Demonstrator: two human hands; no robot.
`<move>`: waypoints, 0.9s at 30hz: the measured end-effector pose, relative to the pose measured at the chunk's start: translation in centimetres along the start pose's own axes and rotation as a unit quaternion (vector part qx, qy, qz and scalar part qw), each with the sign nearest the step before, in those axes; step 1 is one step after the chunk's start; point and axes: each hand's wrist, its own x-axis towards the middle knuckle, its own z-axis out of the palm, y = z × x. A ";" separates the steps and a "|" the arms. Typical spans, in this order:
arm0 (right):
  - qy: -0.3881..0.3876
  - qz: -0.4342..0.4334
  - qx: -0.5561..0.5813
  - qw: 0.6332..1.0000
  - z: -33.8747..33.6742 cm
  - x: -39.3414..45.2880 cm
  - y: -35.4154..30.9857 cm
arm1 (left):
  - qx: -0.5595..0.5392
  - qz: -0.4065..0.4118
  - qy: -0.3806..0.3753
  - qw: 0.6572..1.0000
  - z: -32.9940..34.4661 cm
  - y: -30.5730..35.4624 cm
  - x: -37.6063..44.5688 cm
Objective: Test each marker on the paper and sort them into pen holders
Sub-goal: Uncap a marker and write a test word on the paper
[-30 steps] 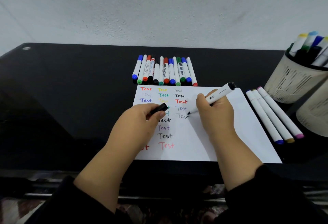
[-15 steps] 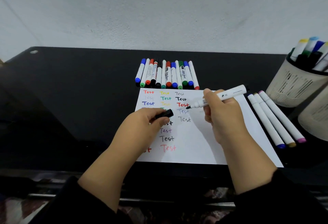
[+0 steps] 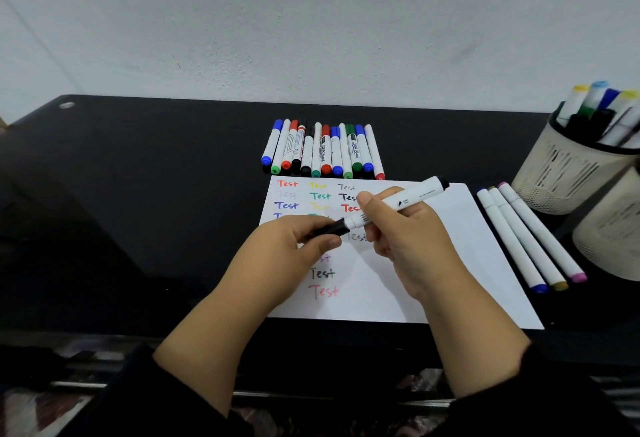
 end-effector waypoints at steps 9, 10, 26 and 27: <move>-0.052 0.062 0.068 0.994 -0.4 0.3 -0.7 | -0.022 -0.027 -0.044 0.998 -0.6 0.4 -0.4; -0.056 0.070 0.065 0.994 -0.5 0.3 -0.7 | -0.025 -0.027 -0.049 0.998 -0.7 0.5 -0.5; -0.044 0.096 0.095 0.990 0.7 0.3 -0.1 | 0.005 -0.028 -0.024 0.999 -0.3 0.9 -0.8; -0.044 0.094 0.096 0.990 0.8 0.4 -0.1 | 0.006 -0.030 -0.024 0.999 -0.3 1.0 -0.8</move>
